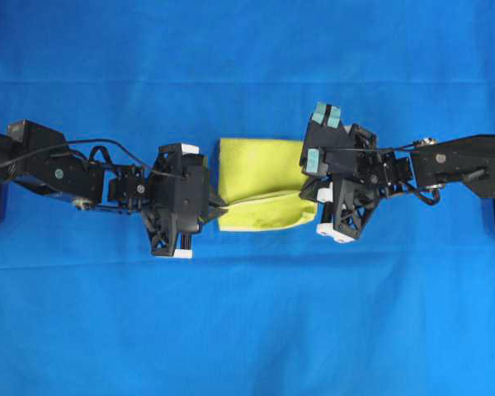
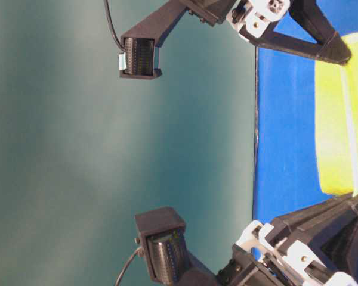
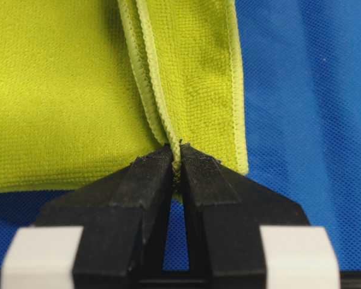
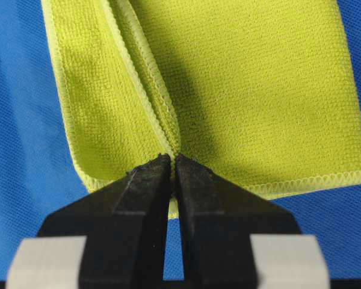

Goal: Fold the yellow towel.
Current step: 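Release the towel and pull both grippers outward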

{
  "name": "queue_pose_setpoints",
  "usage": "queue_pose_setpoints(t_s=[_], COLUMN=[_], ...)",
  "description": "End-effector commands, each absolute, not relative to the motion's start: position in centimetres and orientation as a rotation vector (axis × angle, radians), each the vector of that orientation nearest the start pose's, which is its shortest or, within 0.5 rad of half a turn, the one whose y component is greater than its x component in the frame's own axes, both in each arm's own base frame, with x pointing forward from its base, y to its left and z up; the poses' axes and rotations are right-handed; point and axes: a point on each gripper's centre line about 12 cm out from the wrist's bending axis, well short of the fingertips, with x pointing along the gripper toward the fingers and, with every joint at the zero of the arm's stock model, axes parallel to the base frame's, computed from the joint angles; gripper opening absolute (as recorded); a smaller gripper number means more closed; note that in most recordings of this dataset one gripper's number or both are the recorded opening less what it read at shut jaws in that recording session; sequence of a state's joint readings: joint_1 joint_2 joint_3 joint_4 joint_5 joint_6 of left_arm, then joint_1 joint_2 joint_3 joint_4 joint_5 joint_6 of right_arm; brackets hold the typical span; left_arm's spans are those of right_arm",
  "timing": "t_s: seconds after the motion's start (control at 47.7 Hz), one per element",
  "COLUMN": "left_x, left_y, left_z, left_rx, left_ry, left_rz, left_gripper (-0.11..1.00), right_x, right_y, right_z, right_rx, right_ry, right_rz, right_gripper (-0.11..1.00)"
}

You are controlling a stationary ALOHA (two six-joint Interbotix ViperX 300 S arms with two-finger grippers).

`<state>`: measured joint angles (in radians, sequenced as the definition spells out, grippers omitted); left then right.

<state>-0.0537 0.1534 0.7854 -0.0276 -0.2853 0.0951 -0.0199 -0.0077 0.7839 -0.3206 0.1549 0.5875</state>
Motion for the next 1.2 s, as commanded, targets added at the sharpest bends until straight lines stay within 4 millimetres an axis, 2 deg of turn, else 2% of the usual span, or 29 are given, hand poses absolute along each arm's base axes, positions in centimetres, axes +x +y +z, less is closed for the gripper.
queue_pose_setpoints(t_s=[0.0, 0.042, 0.084, 0.21, 0.273, 0.398, 0.503, 0.734, 0.923, 1.007, 1.174], left_x=[38.1, 38.2, 38.3, 38.4, 38.3, 37.7, 36.9, 34.0, 30.6, 28.7, 25.0], left_y=[-2.2, -2.3, -2.3, -2.6, -2.9, -3.5, -3.9, -4.3, -3.9, -3.7, -2.9], left_z=[11.0, 11.0, 11.1, 11.6, 12.0, 13.3, 14.9, 19.8, 23.5, 25.0, 26.5], left_rx=[0.087, 0.088, 0.088, 0.090, 0.092, 0.096, 0.099, 0.103, 0.097, 0.094, 0.087], left_ry=[0.618, 0.615, 0.613, 0.602, 0.595, 0.593, 0.596, 0.546, 0.428, 0.366, 0.281], left_rz=[-0.072, -0.073, -0.075, -0.082, -0.088, -0.105, -0.120, -0.141, -0.139, -0.137, -0.124], left_gripper=[0.07, 0.13, 0.20, 0.42, 0.48, 0.48, 0.48, 0.48, 0.48, 0.47, 0.48], right_x=[34.6, 34.6, 34.6, 34.7, 34.6, 34.6, 34.4, 32.7, 30.2, 28.7, 25.1], right_y=[-0.9, -0.7, -0.5, 0.1, 0.3, 0.8, 1.4, 1.6, 1.1, 0.8, 0.3], right_z=[13.0, 13.0, 13.0, 13.1, 13.3, 14.6, 16.6, 21.3, 25.2, 26.2, 28.1], right_rx=[0.238, 0.236, 0.233, 0.222, 0.222, 0.216, 0.211, 0.197, 0.133, 0.113, 0.097], right_ry=[0.886, 0.885, 0.885, 0.885, 0.884, 0.856, 0.812, 0.719, 0.593, 0.548, 0.443], right_rz=[-0.176, -0.170, -0.165, -0.149, -0.145, -0.128, -0.110, -0.097, -0.080, -0.079, -0.079], right_gripper=[0.05, 0.05, 0.12, 0.51, 0.63, 0.56, 0.56, 0.56, 0.56, 0.56, 0.56])
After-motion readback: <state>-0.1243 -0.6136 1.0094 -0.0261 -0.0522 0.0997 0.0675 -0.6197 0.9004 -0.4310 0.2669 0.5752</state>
